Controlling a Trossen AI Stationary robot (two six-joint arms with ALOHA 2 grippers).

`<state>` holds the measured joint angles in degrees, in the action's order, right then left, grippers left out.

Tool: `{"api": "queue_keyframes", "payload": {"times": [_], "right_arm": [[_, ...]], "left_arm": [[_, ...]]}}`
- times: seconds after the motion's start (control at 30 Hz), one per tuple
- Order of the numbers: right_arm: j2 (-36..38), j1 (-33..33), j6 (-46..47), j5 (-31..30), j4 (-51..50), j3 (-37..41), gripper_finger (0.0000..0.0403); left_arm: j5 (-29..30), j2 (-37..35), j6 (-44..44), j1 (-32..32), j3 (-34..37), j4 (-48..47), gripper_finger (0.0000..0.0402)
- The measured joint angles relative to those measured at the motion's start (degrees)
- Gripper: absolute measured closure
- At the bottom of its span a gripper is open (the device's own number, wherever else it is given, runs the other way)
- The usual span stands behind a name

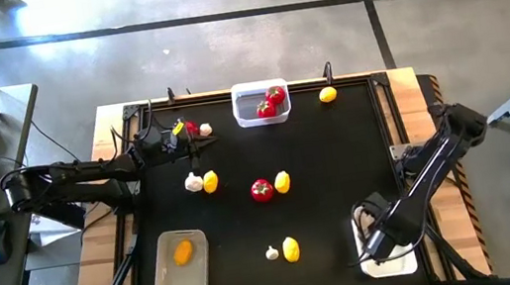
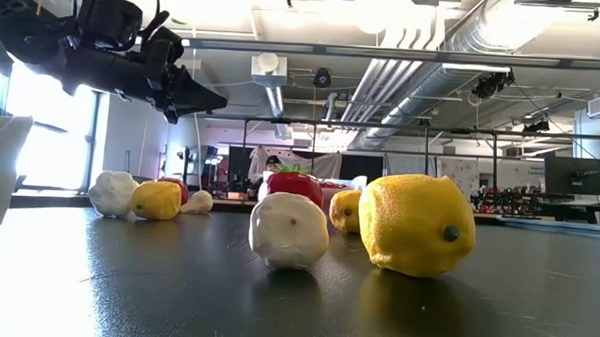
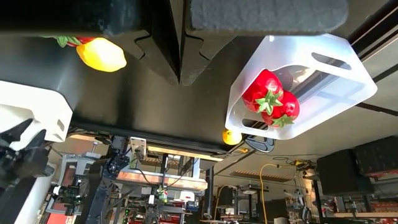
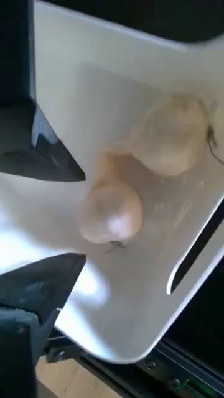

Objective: Sort produce into baskets
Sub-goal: Put the yellow lemon into the gray bin

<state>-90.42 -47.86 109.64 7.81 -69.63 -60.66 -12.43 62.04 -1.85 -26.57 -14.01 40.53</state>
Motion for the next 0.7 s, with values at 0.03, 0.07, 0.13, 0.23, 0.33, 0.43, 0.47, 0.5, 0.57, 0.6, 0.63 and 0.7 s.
{"api": "queue_keyframes", "payload": {"times": [0.03,0.07,0.13,0.23,0.33,0.43,0.47,0.5,0.57,0.6,0.63,0.7], "right_arm": [[1.1,0.0,0.2,0.0,0.0,0.0,0.0230],[2.4,0.0,0.7,-0.2,0.0,0.0,0.0243],[5.2,0.0,0.8,-0.9,0.5,0.0,0.0274],[9.6,0.2,-0.3,-3.7,0.6,0.0,0.0332],[13.7,1.4,-4.5,-10.9,0.4,0.0,0.0388],[16.4,4.5,-11.3,-18.2,-0.1,0.2,0.0390],[17.1,6.2,-13.8,-19.4,-0.6,0.7,0.0389],[17.6,8.0,-16.6,-19.9,-1.1,1.2,0.0391],[18.5,12.1,-22.8,-19.9,-1.0,2.7,0.0399],[18.9,14.3,-26.3,-19.9,-0.3,3.6,0.0401],[19.4,16.8,-29.9,-19.8,0.8,4.8,0.0400],[20.4,21.9,-37.7,-19.4,4.9,7.4,0.0401]], "left_arm": [[0.0,0.0,0.0,0.0,0.0,0.0,0.0401],[0.0,0.0,0.0,0.0,0.0,0.0,0.0401],[0.0,0.0,0.0,0.0,0.0,0.0,0.0401],[0.0,0.0,0.0,0.0,0.0,0.0,0.0402],[0.0,0.0,0.2,0.0,0.0,0.0,0.0401],[0.0,0.0,0.9,0.0,0.0,-0.4,0.0401],[0.0,0.0,1.2,0.0,0.0,-0.5,0.0402],[0.0,0.0,1.5,0.0,0.0,-0.5,0.0401],[0.0,0.0,1.7,0.0,0.0,-0.4,0.0402],[0.0,0.0,1.7,0.0,0.0,-0.4,0.0401],[0.0,0.0,1.7,0.0,0.0,-0.4,0.0401],[0.0,0.0,1.7,0.0,0.0,-0.4,0.0402]]}}
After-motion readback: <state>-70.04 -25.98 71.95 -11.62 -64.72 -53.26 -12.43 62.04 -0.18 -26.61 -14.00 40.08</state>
